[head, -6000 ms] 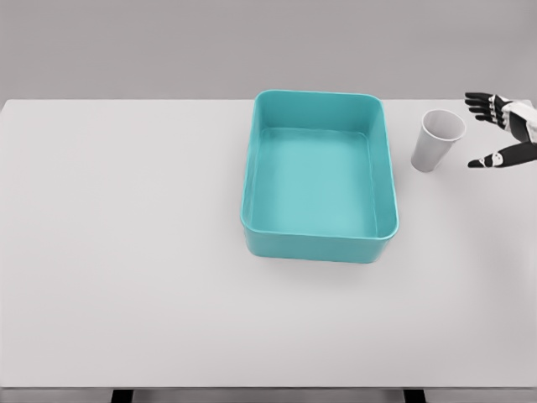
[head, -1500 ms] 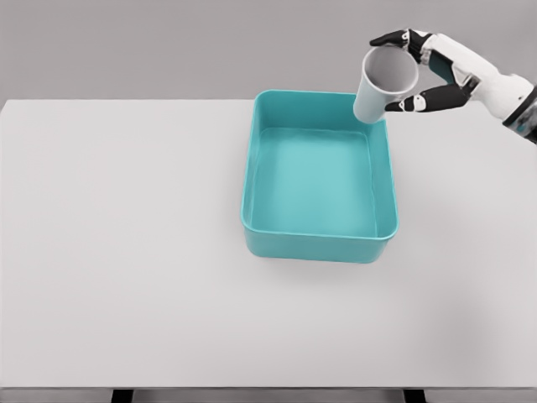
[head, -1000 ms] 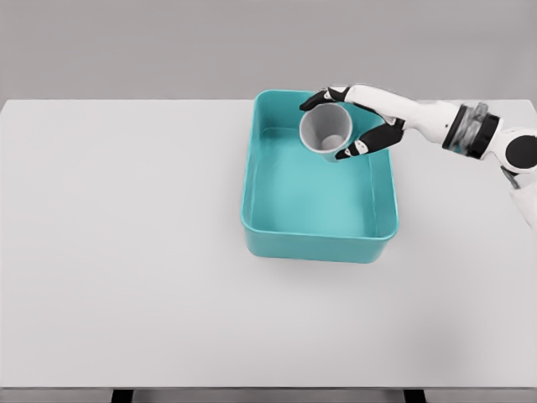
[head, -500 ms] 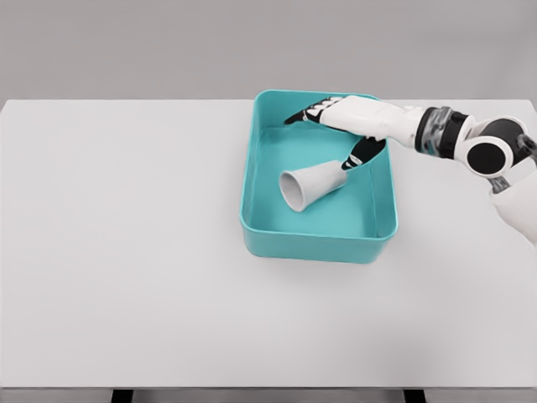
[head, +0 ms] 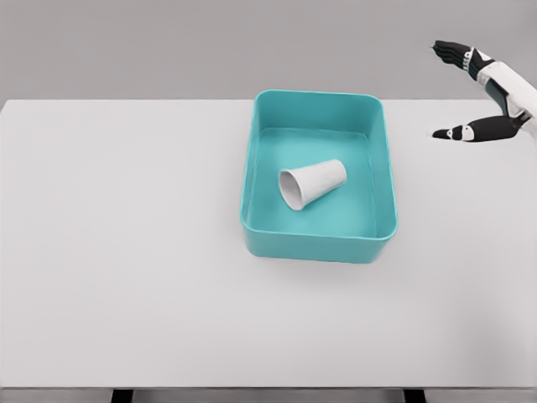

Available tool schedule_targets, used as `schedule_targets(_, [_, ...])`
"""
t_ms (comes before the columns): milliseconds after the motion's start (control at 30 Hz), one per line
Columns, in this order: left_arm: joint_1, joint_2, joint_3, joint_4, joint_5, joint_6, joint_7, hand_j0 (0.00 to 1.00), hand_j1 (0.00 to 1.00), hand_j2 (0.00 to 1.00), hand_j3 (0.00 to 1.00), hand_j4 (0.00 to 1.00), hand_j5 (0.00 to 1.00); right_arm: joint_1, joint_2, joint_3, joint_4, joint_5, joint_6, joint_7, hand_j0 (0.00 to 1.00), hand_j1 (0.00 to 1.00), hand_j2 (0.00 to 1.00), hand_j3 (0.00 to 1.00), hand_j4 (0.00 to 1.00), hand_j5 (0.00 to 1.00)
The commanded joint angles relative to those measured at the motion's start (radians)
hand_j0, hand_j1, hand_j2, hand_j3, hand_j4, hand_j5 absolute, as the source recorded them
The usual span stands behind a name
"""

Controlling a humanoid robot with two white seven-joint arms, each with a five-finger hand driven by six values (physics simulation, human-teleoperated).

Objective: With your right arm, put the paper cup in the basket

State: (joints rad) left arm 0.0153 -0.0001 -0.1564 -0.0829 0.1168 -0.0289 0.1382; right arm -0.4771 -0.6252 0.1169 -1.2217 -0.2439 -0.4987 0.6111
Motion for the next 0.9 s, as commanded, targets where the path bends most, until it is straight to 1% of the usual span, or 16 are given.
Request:
schedule_targets(0, [0.000, 0.000, 0.000, 0.000, 0.000, 0.000, 0.000, 1.00, 1.00, 1.00, 1.00, 1.00, 1.00, 0.000, -0.001, -0.028, 0.050, 0.066, 0.000, 0.000, 1.00, 1.00, 1.00, 1.00, 1.00, 1.00])
schedule_targets(33, [0.000, 0.000, 0.000, 0.000, 0.000, 0.000, 0.000, 1.00, 1.00, 1.00, 1.00, 1.00, 1.00, 0.005, 0.007, -0.049, 0.054, 0.098, 0.000, 0.000, 1.00, 1.00, 1.00, 1.00, 1.00, 1.00])
schedule_targets(100, [0.000, 0.000, 0.000, 0.000, 0.000, 0.000, 0.000, 1.00, 1.00, 1.00, 1.00, 1.00, 1.00, 0.009, 0.012, -0.057, 0.057, 0.130, 0.000, 0.000, 1.00, 1.00, 1.00, 1.00, 1.00, 1.00])
schedule_targets(233, [0.000, 0.000, 0.000, 0.000, 0.000, 0.000, 0.000, 1.00, 1.00, 1.00, 1.00, 1.00, 1.00, 0.015, 0.024, -0.057, 0.073, 0.132, -0.003, 0.000, 1.00, 1.00, 1.00, 1.00, 1.00, 1.00])
schedule_targets(333, [0.000, 0.000, 0.000, 0.000, 0.000, 0.000, 0.000, 1.00, 1.00, 1.00, 1.00, 1.00, 1.00, 0.012, 0.064, -0.056, 0.076, 0.149, 0.002, 0.000, 1.00, 1.00, 1.00, 1.00, 1.00, 1.00])
schedule_targets(600, [-0.002, 0.000, 0.003, 0.000, 0.003, 0.000, 0.001, 1.00, 1.00, 1.00, 1.00, 1.00, 1.00, 0.008, 0.053, -0.059, 0.074, 0.153, 0.002, 0.000, 1.00, 1.00, 1.00, 1.00, 1.00, 1.00])
schedule_targets(867, [-0.002, 0.000, 0.000, 0.000, 0.001, 0.000, 0.000, 1.00, 1.00, 1.00, 1.00, 1.00, 1.00, 0.006, 0.064, -0.060, 0.071, 0.152, 0.003, 0.000, 1.00, 1.00, 1.00, 1.00, 1.00, 1.00])
